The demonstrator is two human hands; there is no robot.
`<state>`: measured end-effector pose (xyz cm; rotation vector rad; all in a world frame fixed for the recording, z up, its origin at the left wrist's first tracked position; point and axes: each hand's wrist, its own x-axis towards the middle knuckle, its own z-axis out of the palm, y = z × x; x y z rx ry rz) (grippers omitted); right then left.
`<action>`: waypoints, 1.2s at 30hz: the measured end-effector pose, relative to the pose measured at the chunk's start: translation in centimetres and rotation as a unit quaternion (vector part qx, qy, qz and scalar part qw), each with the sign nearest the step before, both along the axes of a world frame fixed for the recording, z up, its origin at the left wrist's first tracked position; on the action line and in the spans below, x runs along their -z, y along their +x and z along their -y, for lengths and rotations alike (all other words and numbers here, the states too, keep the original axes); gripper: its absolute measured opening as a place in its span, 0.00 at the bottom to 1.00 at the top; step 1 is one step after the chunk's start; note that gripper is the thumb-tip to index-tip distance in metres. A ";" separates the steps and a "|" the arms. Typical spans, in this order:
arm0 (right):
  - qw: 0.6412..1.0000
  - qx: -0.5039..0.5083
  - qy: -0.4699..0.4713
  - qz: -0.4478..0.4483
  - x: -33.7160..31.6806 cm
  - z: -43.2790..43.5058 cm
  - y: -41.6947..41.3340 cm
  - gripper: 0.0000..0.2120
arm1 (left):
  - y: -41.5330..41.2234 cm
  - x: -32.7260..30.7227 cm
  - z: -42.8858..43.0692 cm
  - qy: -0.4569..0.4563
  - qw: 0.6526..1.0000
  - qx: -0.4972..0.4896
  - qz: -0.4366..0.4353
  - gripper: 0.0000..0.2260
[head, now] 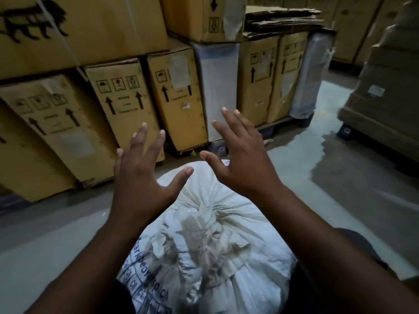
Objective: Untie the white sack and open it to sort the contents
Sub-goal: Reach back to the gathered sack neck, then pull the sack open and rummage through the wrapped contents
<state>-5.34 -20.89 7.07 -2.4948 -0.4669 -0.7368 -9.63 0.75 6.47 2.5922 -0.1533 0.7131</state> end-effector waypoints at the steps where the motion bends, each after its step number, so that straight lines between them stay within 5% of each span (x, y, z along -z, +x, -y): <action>1: 1.000 -0.005 -0.001 -0.003 0.4 -0.3 0.2 0.32 | 0.2 0.5 0.1 -0.003 1.000 0.002 0.000 0.41; 9: 0.999 -0.026 -0.026 -0.015 6.9 1.0 2.2 0.29 | 3.0 7.0 1.9 -0.019 0.999 0.009 -0.035 0.39; 15: 0.980 -0.083 -0.033 -0.176 13.7 2.0 3.4 0.35 | 4.6 14.3 1.7 -0.019 0.993 0.029 -0.111 0.38; 20: 0.971 -0.087 -0.036 -0.218 14.4 2.5 4.1 0.39 | 6.1 15.1 1.8 -0.024 0.990 0.037 -0.132 0.37; 33: 0.978 -0.115 -0.065 -0.159 14.2 0.0 3.3 0.39 | 5.4 15.2 0.7 -0.028 0.993 0.027 -0.113 0.35; 36: 0.969 -0.122 -0.044 -0.209 13.7 0.5 3.3 0.41 | 5.3 14.8 0.7 -0.030 0.994 0.026 -0.104 0.33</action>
